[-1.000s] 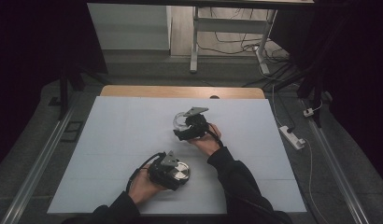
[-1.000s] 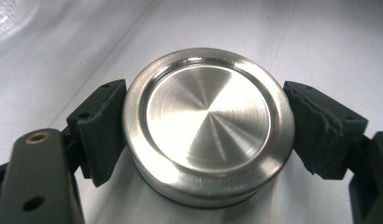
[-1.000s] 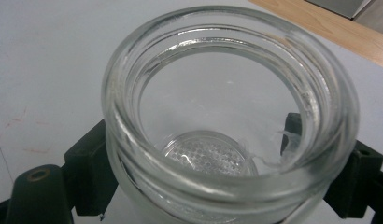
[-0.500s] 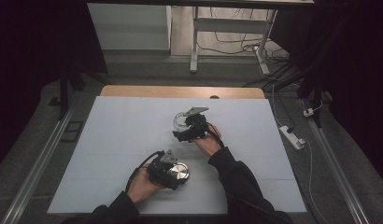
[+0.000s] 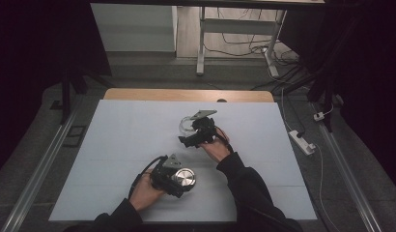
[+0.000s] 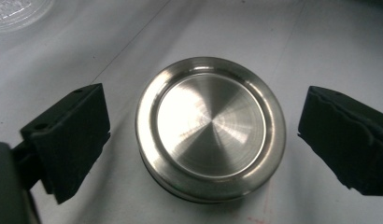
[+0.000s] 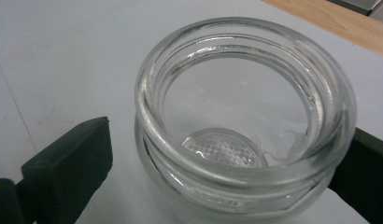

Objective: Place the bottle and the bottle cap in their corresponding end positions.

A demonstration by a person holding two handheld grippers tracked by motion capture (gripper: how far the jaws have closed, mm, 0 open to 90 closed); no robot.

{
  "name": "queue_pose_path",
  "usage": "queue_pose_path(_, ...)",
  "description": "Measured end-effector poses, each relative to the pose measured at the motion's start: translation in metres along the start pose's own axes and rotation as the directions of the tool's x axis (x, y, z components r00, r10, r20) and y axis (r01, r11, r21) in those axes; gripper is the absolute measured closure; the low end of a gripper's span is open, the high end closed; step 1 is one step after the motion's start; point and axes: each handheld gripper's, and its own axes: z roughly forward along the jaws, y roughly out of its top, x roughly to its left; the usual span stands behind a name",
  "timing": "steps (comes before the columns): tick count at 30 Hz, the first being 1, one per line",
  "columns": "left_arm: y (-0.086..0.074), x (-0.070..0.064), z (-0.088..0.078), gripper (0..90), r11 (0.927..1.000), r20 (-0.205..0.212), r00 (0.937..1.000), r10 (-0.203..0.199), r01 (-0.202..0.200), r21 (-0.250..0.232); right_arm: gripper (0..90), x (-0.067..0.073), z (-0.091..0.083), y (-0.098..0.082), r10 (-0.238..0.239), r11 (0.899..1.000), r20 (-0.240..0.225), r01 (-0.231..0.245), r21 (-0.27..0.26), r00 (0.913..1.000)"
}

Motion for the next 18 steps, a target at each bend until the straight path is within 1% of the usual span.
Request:
queue_pose_path(3, 0.0, 0.0, -0.004, 0.8, 1.0, -0.008, 1.0, 0.006, -0.006, -0.005, 0.0, 0.001, -0.003, -0.001, -0.001, 1.0, 0.009, 0.001, -0.004, 1.0)
queue_pose_path(5, 0.0, 0.0, -0.007, 0.5, 0.9999, -0.003, 1.0, -0.002, 0.002, -0.014, 0.0, 0.001, -0.006, 0.0, 0.0, 1.0, 0.003, 0.0, -0.005, 1.0)
queue_pose_path(7, -0.001, 0.001, -0.011, 0.0, 0.9998, -0.001, 1.0, -0.005, 0.005, -0.018, 0.0, 0.001, -0.01, 0.0, -0.004, 1.0, 0.01, 0.004, -0.016, 0.9999)
queue_pose_path(9, -0.001, 0.002, -0.014, 0.0, 0.9995, 0.005, 0.9998, -0.017, 0.017, -0.026, 0.0, 0.001, -0.014, 0.0, 0.004, 1.0, 0.001, -0.004, -0.022, 1.0)
queue_pose_path(13, -0.003, 0.003, -0.021, 0.0, 0.999, 0.009, 0.9996, -0.026, 0.026, -0.036, 0.0, 0.001, -0.02, -0.003, 0.001, 1.0, -0.005, -0.002, -0.024, 1.0)
queue_pose_path(18, -0.005, 0.006, -0.029, 0.0, 0.9979, 0.026, 0.9986, -0.045, 0.046, -0.045, 0.0, 0.002, -0.027, -0.004, 0.017, 0.999, -0.033, -0.018, -0.035, 0.9993)
